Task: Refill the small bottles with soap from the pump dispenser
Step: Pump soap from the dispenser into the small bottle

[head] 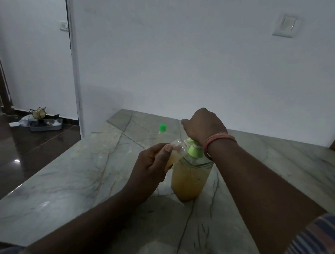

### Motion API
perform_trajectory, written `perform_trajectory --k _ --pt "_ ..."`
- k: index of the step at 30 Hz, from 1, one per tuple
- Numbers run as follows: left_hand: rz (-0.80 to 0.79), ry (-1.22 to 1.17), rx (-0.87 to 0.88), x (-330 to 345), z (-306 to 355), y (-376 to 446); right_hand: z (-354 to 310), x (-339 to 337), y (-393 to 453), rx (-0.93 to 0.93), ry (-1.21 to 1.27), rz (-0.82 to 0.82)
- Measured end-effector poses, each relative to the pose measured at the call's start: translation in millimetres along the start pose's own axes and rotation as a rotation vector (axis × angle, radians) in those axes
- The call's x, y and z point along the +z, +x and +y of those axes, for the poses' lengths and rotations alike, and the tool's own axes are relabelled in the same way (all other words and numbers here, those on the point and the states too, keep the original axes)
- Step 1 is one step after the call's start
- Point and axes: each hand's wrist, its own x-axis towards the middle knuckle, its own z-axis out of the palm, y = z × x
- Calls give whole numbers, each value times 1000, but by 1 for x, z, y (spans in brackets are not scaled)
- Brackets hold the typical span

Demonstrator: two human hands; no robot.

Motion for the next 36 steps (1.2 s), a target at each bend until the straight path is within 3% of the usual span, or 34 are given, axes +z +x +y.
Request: perform_trajectory --k 5,8,13,19,23,30,36 --pt "-3 3 9 0 1 -2 -1 -2 -2 -23 -55 -57" --pt "7 4 0 0 3 -2 -2 -4 1 -61 -60 -1" --pt "5 4 -5 1 2 -2 2 4 2 15 15 -55" --pt "1 -9 3 1 4 -2 -2 -2 3 -42 -55 -28" --pt "7 -14 -6 1 2 -2 3 4 3 20 23 -53" --pt "2 -6 2 0 4 -2 -4 -1 3 -47 -101 -69" --pt "-1 4 1 -1 1 -2 3 2 2 -6 -33 -62"
